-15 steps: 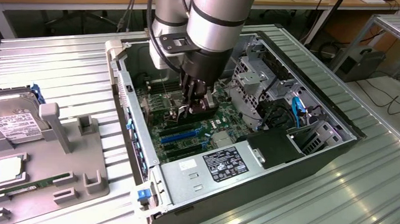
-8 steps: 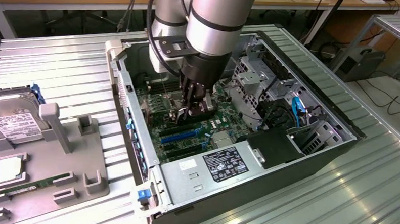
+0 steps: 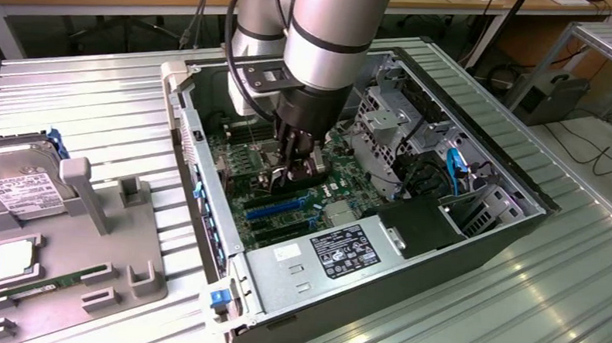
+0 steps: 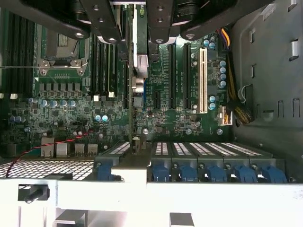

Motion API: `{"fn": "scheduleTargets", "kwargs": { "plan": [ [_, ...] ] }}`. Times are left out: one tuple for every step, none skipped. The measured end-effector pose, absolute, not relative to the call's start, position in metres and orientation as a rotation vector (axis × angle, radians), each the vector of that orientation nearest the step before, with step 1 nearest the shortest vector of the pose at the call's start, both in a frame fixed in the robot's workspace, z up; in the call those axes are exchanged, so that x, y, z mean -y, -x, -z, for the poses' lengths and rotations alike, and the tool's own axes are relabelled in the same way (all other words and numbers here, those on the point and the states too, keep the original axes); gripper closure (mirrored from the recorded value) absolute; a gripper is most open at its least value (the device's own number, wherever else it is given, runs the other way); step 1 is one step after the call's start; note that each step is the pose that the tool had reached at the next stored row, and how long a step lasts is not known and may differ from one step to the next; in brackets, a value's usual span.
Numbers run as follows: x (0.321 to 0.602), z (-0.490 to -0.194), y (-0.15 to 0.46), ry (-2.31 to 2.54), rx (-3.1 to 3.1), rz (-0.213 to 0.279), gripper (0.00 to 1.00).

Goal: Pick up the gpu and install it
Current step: 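Insert the gpu into the slot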

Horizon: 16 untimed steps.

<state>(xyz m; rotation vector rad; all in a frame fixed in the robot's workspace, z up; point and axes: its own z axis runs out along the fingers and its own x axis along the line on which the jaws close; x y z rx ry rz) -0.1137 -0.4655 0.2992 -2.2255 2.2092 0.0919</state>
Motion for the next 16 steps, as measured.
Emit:
{"fn": "scheduleTargets", "kwargs": {
  "plan": [
    [0.466,-0.298,0.114,2.226,-2.211,-0.092,0.74],
    [0.466,-0.298,0.114,2.226,-2.213,-0.092,0.74],
    [0.466,-0.297,0.114,2.226,-2.215,-0.092,0.74],
    [0.465,-0.296,0.114,2.225,-2.217,-0.093,0.74],
    [0.466,-0.296,0.114,2.223,-2.22,-0.094,0.74],
    [0.466,-0.295,0.114,2.221,-2.223,-0.096,0.74],
    [0.466,-0.295,0.114,2.22,-2.226,-0.096,0.74],
    [0.466,-0.294,0.114,2.218,-2.228,-0.097,0.74],
    [0.466,-0.293,0.114,2.217,-2.23,-0.097,0.74],
    [0.466,-0.292,0.114,2.216,-2.231,-0.097,0.74],
    [0.466,-0.291,0.114,2.215,-2.232,-0.097,0.74],
    [0.466,-0.29,0.114,2.214,-2.233,-0.096,0.74],
    [0.466,-0.289,0.114,2.213,-2.233,-0.096,0.74],
    [0.466,-0.288,0.114,2.213,-2.233,-0.096,0.74],
    [0.466,-0.287,0.114,2.213,-2.234,-0.096,0.74],
    [0.466,-0.287,0.114,2.213,-2.234,-0.096,0.74]
  ]
}}
